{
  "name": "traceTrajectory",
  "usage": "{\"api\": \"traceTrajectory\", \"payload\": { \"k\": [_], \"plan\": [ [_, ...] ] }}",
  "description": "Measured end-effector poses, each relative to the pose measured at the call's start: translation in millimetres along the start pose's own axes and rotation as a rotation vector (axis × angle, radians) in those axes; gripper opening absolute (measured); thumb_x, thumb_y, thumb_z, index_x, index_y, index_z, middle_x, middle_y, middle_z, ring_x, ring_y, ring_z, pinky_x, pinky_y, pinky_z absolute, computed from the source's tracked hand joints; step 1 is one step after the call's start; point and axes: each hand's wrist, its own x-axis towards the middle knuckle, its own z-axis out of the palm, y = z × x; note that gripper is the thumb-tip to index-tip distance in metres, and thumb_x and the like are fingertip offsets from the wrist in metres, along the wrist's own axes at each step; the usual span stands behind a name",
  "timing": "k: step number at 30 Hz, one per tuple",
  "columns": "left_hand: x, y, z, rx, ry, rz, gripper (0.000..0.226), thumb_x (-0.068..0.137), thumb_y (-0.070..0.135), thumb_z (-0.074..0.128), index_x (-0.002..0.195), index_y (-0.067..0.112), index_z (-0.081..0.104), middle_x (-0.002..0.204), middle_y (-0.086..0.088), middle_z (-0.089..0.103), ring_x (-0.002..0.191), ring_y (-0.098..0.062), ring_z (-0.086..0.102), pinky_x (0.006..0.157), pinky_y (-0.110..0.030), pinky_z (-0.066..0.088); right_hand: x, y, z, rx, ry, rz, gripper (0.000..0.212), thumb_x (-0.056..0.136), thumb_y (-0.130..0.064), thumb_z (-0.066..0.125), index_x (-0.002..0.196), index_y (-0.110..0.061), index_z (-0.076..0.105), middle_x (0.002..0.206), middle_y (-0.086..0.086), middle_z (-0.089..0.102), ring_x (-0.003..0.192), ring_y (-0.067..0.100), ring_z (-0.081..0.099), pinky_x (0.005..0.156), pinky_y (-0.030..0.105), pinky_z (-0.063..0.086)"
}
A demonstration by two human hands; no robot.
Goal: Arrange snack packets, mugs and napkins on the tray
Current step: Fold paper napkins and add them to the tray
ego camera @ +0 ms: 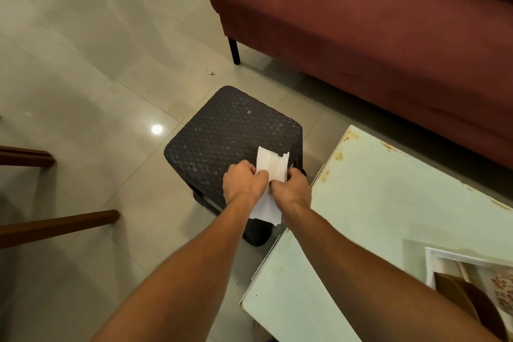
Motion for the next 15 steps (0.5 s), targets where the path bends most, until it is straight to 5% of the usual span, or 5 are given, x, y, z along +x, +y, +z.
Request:
{"api": "traceTrajectory", "payload": {
  "k": [5, 11, 15],
  "plan": [
    [-18.3, 15.1, 4.9, -0.276, -0.075, 0.108, 0.013, 0.085, 0.029, 0.064, 0.096, 0.024, 0.058, 0.088, 0.007, 0.064, 0.082, -0.013, 0.063, 0.065, -0.026, 0.047, -10.6, 2.3, -15.4, -0.118, 0.147, -0.173, 0.036, 0.09, -0.035, 0.07, 0.12, -0.021, 0.058, 0.117, 0.003, 0.068, 0.101, 0.027, 0.069, 0.085, 0.042, 0.06],
    [-59.2, 55.3, 30.8, -0.404, -0.097, 0.153, 0.027, 0.096, 0.05, 0.057, 0.11, 0.027, 0.063, 0.097, 0.01, 0.068, 0.09, -0.01, 0.065, 0.086, -0.033, 0.056, -19.2, 13.8, -71.7, -0.102, 0.278, -0.229, 0.038, 0.092, -0.043, 0.066, 0.125, -0.026, 0.059, 0.121, -0.001, 0.065, 0.102, 0.022, 0.066, 0.085, 0.032, 0.055],
    [-102.7, 96.7, 49.8, -0.454, -0.179, 0.185, 0.037, 0.094, 0.064, 0.051, 0.102, 0.032, 0.066, 0.094, 0.013, 0.069, 0.09, -0.011, 0.066, 0.082, -0.029, 0.052, -33.2, 37.7, -129.1, -0.098, 0.277, -0.277, 0.04, 0.093, -0.046, 0.063, 0.127, -0.025, 0.061, 0.125, -0.001, 0.062, 0.1, 0.017, 0.062, 0.089, 0.029, 0.053]
  ]
}}
